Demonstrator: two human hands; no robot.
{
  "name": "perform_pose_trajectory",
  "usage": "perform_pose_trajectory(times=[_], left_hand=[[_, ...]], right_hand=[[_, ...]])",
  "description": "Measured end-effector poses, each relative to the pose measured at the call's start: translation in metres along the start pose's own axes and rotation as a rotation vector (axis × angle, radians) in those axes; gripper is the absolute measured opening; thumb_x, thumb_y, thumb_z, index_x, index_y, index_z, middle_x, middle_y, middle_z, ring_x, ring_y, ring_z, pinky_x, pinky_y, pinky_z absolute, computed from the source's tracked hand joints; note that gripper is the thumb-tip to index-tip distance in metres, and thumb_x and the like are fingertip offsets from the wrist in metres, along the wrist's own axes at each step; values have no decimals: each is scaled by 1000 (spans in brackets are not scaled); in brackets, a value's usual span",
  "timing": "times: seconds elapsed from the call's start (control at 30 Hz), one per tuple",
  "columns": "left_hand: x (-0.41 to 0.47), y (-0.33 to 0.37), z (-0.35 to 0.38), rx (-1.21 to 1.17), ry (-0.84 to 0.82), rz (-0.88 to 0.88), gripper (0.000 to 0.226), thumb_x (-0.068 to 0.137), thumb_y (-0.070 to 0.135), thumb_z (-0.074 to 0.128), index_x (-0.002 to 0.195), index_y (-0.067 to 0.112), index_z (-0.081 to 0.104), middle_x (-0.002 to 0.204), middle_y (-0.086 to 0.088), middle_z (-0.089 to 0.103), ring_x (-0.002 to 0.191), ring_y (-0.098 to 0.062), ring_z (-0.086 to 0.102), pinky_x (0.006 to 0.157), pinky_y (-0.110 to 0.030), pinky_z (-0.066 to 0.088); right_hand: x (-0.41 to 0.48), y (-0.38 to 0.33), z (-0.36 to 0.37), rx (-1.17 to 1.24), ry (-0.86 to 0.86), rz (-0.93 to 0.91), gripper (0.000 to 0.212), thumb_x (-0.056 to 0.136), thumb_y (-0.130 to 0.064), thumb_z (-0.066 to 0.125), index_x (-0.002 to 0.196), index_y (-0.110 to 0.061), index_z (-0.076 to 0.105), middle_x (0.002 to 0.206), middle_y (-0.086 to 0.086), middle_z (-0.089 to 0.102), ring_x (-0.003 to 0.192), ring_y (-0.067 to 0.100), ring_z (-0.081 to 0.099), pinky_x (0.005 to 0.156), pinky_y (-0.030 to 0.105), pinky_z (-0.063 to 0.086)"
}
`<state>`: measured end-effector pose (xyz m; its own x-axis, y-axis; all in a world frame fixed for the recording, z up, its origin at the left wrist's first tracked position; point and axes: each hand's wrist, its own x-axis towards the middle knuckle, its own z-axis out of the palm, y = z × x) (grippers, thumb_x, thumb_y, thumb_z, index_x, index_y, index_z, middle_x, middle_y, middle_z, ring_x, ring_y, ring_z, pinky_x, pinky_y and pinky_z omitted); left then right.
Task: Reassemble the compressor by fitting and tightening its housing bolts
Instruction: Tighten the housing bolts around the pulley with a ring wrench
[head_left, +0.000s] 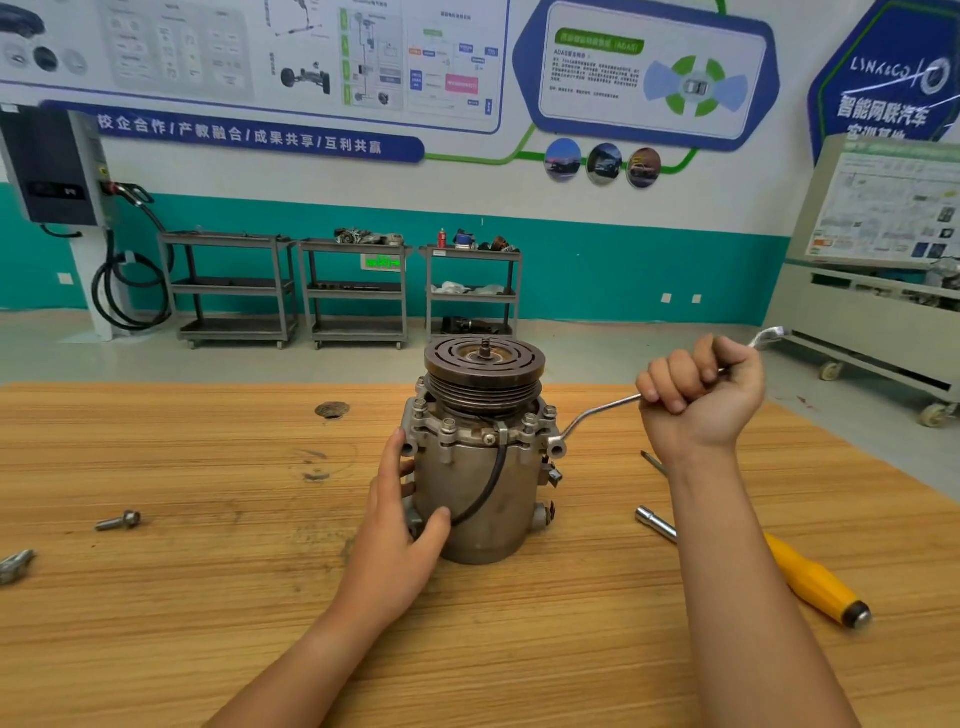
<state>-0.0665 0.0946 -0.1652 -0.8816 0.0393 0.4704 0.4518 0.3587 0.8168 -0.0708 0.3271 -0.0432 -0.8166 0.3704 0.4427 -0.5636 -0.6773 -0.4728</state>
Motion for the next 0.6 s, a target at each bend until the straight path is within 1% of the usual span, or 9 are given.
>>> perform_pose_trajectory(times=[0.1, 0.2, 0.23, 0.3, 0.37, 0.4, 0.5, 0.6], left_hand=[[0, -1, 0, 12, 6, 8, 92, 89, 21, 60, 114, 77, -9, 145, 7, 31, 114, 5, 39, 92, -23, 38], [0, 0, 0, 9, 6, 3, 92, 89, 19, 60, 115, 75, -7, 145, 6, 32, 116, 1, 41, 94, -26, 40], [0, 0, 0, 8, 3, 1, 91, 89, 19, 60, 116, 74, -7, 145, 6, 32, 115, 2, 41, 95, -27, 41], [0, 0, 0, 4, -1, 2, 91, 89, 19, 61, 116, 75, -7, 144, 8, 32, 111, 10, 43, 95, -27, 42], [-1, 0, 0, -4, -4, -1, 91, 89, 19, 60, 116, 75, -6, 143, 8, 33, 107, 18, 41, 93, -27, 42], [0, 0, 0, -11, -4, -3, 91, 89, 19, 60, 116, 75, -6, 144, 8, 33, 108, 17, 41, 94, -27, 42], [0, -1, 0, -23, -3, -3, 91, 89, 17, 60, 117, 75, -4, 144, 7, 33, 111, 12, 43, 94, -27, 43], [0, -2, 0, -14, 6, 5, 92, 89, 18, 60, 116, 77, -5, 144, 7, 32, 119, 0, 44, 96, -33, 45]], right_hand=[[-6, 0, -1, -29, -19, 4, 31, 69, -26, 37, 39, -22, 35, 33, -8, 23, 39, 13, 7, 37, 17, 20], [-4, -8, 6, 26, -57, -50, 31, 69, -27, 37, 39, -22, 35, 33, -9, 22, 35, 11, 9, 36, 17, 19], [-2, -10, 10, 40, -65, -82, 31, 70, -27, 37, 39, -22, 34, 33, -9, 22, 33, 10, 11, 36, 17, 20], [1, -12, 19, 44, -66, -150, 30, 70, -26, 37, 41, -22, 33, 34, -9, 21, 32, 9, 14, 37, 18, 21], [2, -9, 25, 17, -64, -177, 29, 69, -25, 38, 41, -23, 32, 34, -9, 21, 35, 11, 9, 38, 18, 20], [2, -7, 27, -1, -67, -171, 30, 70, -25, 37, 40, -23, 32, 34, -9, 21, 37, 13, 8, 38, 18, 19], [-1, -1, 24, -26, -80, -145, 32, 71, -25, 36, 40, -24, 34, 34, -9, 22, 38, 14, 6, 38, 18, 18], [-2, -2, 17, -28, -103, -130, 39, 79, -22, 32, 40, -24, 35, 35, -10, 23, 38, 13, 8, 39, 18, 20]])
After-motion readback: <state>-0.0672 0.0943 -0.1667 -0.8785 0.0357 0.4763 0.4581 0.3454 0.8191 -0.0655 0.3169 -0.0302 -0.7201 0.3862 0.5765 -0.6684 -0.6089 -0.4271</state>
